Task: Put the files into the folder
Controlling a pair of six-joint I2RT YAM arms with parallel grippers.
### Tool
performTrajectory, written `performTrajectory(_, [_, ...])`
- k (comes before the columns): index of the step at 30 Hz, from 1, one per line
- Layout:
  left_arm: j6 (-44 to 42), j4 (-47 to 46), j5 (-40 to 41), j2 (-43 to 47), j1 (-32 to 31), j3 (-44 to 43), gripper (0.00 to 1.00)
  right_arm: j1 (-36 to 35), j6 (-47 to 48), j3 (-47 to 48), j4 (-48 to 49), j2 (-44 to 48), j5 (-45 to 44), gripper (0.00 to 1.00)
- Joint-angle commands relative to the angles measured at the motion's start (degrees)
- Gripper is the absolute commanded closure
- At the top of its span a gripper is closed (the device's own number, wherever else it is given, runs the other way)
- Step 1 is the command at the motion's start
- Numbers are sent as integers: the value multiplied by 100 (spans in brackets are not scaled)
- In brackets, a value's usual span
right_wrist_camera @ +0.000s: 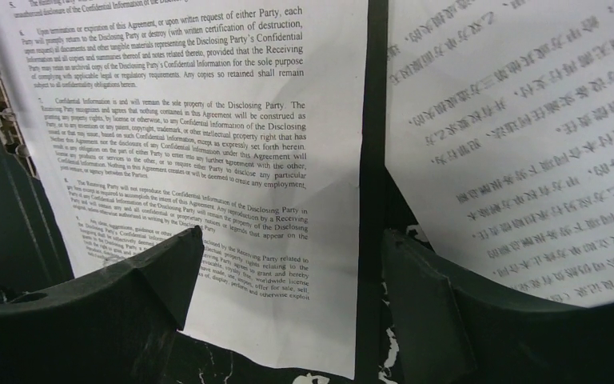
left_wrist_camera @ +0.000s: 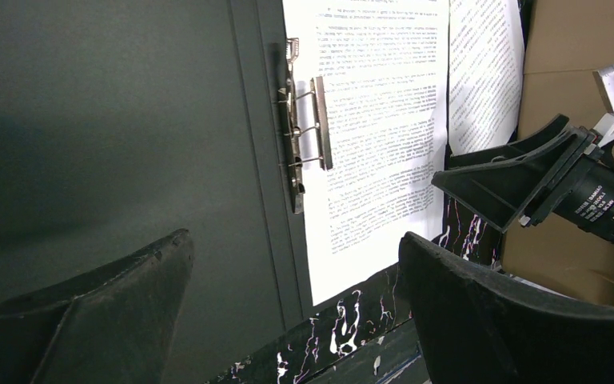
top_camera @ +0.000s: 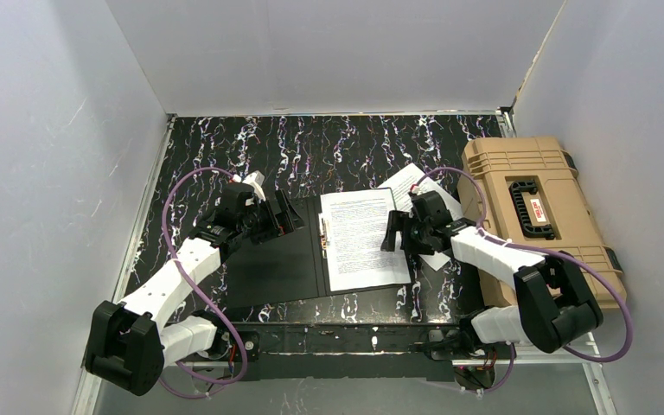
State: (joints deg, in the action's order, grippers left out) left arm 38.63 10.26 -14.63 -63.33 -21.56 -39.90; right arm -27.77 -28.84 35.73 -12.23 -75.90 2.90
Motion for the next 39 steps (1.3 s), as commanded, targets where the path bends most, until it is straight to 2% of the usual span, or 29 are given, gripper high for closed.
performTrajectory(1, [-22, -11, -62, 85, -15, 35, 2, -17, -227, -242, 287, -223, 559, 10])
performTrajectory(8, [-20, 1, -40, 75, -15, 0, 2, -295, -452, -211, 606, -445, 690, 12])
performTrajectory(15, [-22, 5, -56, 75, -15, -7, 2, -902, -682, 38, 895, -895, 606, 13])
performTrajectory(20, [-38, 32, -46, 119, -15, 2, 2, -1089, -643, 290, 810, -1052, 420, 14])
performTrajectory(32, [-34, 32, -54, 189, -15, 26, 2, -1070, 278, 1433, -677, -448, -1570, 10])
performTrajectory(39, [-33, 42, -62, 205, -15, 35, 2, -701, 714, 1735, -802, -675, -1990, 6])
